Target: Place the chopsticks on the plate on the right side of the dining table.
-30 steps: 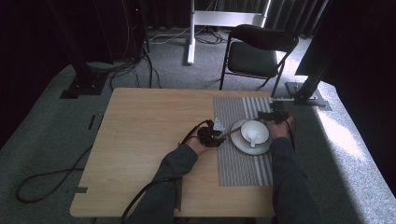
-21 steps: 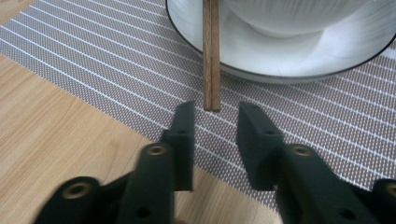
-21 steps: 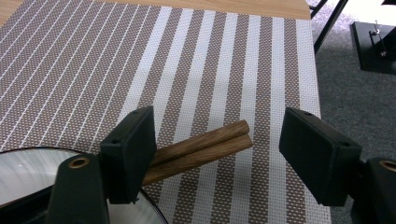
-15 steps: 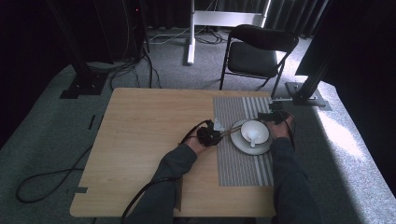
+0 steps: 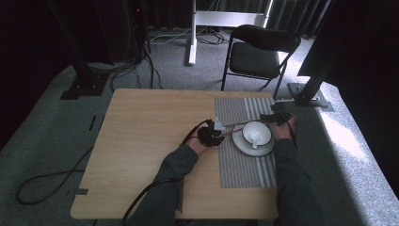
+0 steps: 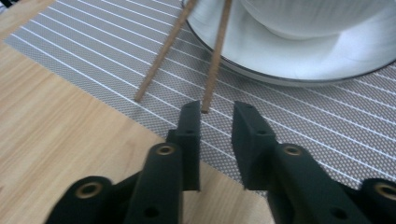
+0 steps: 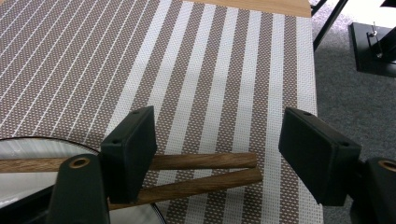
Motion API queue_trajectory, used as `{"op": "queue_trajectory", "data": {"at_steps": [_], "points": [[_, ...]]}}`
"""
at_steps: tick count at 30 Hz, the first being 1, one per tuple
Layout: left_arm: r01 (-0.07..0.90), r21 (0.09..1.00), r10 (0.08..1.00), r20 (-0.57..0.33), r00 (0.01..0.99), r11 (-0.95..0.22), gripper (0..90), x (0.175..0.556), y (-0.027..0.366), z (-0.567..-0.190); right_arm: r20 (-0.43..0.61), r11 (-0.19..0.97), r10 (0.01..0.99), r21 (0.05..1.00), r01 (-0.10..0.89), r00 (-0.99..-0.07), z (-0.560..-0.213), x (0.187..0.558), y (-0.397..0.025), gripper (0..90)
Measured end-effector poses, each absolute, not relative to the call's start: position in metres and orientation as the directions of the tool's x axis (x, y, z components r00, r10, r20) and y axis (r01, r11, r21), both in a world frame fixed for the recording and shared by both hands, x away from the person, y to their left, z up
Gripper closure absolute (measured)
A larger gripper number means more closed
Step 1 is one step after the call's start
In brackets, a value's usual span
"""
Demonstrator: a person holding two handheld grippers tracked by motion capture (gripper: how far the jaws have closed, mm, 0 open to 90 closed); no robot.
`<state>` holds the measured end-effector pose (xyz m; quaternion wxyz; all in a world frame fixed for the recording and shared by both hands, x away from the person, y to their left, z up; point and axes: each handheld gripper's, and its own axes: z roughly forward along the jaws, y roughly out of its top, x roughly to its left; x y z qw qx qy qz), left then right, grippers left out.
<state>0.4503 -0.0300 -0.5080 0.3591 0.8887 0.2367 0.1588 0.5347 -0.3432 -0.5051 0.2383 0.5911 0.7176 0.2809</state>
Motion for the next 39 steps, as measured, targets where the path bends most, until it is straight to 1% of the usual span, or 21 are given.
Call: {"op": "queue_trajectory", "data": {"at_steps": [1, 5, 10, 17, 24, 31, 34, 39], "points": [[0.311, 0.712, 0.543, 0.116, 0.832, -0.63, 62.6, 0.452, -0.03, -0.508, -0.013, 0.148, 0.981, 0.684, 0.714, -0.191, -0.505, 0.535, -0.343, 26.8], [0.327, 0.71, 0.566, 0.122, 0.815, -0.624, 55.1, 0.455, -0.03, -0.51, -0.017, 0.154, 0.981, 0.683, 0.714, -0.195, -0.504, 0.534, -0.343, 27.0], [0.328, 0.704, 0.575, 0.139, 0.806, -0.629, 50.5, 0.459, -0.032, -0.512, -0.022, 0.161, 0.98, 0.68, 0.715, -0.2, -0.504, 0.534, -0.343, 27.0], [0.308, 0.732, 0.585, 0.149, 0.797, -0.607, 49.7, 0.459, -0.031, -0.508, -0.03, 0.174, 0.977, 0.68, 0.712, -0.21, -0.503, 0.533, -0.343, 27.2], [0.329, 0.719, 0.593, 0.142, 0.793, -0.612, 43.0, 0.467, -0.033, -0.51, -0.035, 0.18, 0.976, 0.679, 0.712, -0.214, -0.502, 0.532, -0.343, 27.9], [0.323, 0.686, 0.564, 0.152, 0.812, -0.651, 42.7, 0.475, -0.037, -0.514, -0.036, 0.183, 0.976, 0.678, 0.712, -0.217, -0.502, 0.532, -0.342, 27.9], [0.328, 0.682, 0.566, 0.152, 0.81, -0.653, 43.5, 0.477, -0.039, -0.516, -0.035, 0.183, 0.976, 0.677, 0.713, -0.217, -0.502, 0.532, -0.343, 27.8], [0.341, 0.674, 0.576, 0.153, 0.803, -0.655, 52.7, 0.479, -0.041, -0.516, -0.034, 0.182, 0.976, 0.678, 0.712, -0.217, -0.5, 0.531, -0.344, 27.9]]}}
